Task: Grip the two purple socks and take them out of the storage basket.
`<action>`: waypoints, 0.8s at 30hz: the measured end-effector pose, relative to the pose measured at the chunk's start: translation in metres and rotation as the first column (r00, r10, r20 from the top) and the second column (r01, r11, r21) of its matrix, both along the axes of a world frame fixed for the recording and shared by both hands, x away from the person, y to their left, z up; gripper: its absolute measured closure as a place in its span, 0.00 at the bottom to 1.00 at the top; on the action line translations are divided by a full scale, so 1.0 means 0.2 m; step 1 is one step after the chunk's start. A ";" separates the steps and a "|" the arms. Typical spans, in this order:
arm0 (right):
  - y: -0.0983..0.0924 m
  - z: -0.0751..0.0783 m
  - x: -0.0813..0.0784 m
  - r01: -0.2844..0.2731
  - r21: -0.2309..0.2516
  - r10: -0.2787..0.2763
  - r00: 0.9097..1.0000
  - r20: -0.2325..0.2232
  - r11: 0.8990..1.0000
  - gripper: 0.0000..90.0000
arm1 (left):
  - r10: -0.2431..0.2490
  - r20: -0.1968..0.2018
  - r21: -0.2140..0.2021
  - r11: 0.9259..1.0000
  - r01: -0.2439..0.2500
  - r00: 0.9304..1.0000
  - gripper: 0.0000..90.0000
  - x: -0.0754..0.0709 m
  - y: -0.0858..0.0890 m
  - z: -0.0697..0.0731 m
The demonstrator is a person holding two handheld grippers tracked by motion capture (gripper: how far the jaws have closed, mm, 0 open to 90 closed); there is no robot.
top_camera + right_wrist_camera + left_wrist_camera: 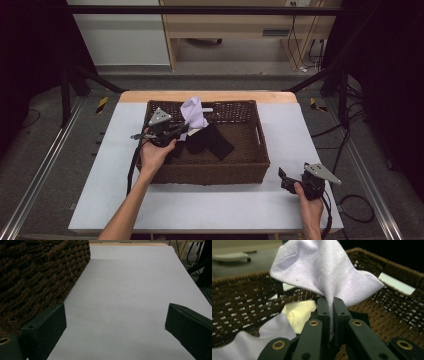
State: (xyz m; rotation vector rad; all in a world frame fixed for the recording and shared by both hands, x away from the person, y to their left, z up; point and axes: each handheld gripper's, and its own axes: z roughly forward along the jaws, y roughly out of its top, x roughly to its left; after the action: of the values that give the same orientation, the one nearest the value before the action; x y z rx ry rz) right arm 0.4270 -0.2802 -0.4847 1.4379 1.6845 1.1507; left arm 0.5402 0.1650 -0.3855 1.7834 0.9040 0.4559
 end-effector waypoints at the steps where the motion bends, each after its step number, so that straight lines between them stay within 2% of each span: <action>1: 0.00 0.00 0.00 0.000 0.000 0.000 1.000 0.000 1.000 0.04 | 0.000 0.000 0.000 1.000 0.000 1.000 0.95 0.00 0.00 0.00; 4: 0.00 0.00 0.00 0.001 0.000 -0.001 1.000 0.004 1.000 0.04 | 0.000 0.080 -0.031 1.000 0.002 0.997 0.95 -0.05 0.02 0.07; 6: 0.00 0.00 0.00 0.000 -0.001 0.000 1.000 0.001 1.000 0.05 | -0.004 0.090 -0.044 0.999 0.008 0.996 0.95 -0.07 0.03 0.12; 7: 0.00 0.00 0.00 0.000 -0.002 0.000 1.000 0.001 1.000 0.05 | -0.001 0.115 -0.057 0.998 0.008 0.993 0.95 -0.09 0.03 0.14; 10: 0.00 0.00 0.00 0.001 0.003 -0.001 1.000 0.001 1.000 0.05 | -0.014 0.145 -0.072 0.997 0.025 0.989 0.95 -0.13 0.03 0.20; 14: 0.00 0.00 0.00 0.002 0.002 -0.002 1.000 0.001 1.000 0.05 | -0.033 0.167 -0.090 0.995 0.049 0.985 0.95 -0.20 0.04 0.27; 15: 0.00 0.00 0.00 0.002 0.001 -0.002 1.000 0.001 1.000 0.05 | -0.033 0.167 -0.090 0.995 0.049 0.985 0.95 -0.20 0.04 0.27; 16: 0.00 0.00 0.00 0.001 0.001 -0.001 1.000 0.000 1.000 0.05 | -0.040 0.176 -0.092 0.994 0.057 0.984 0.95 -0.25 0.05 0.29; 17: 0.00 0.00 0.00 0.001 0.001 -0.001 1.000 0.000 1.000 0.05 | -0.040 0.176 -0.092 0.994 0.057 0.984 0.95 -0.25 0.05 0.29; 18: 0.00 0.00 0.00 0.005 -0.001 -0.005 1.000 0.003 1.000 0.05 | -0.043 0.179 -0.094 0.994 0.061 0.983 0.95 -0.29 0.06 0.30; 24: 0.00 0.00 0.00 0.004 0.000 -0.004 1.000 0.003 1.000 0.05 | -0.082 0.200 -0.097 0.990 0.103 0.976 0.95 -0.43 0.10 0.32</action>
State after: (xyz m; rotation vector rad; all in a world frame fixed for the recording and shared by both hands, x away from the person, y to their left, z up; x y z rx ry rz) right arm 0.4268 -0.2802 -0.4846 1.4389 1.6787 1.1502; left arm 0.4540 0.1844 -0.3221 1.6437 0.6917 0.5037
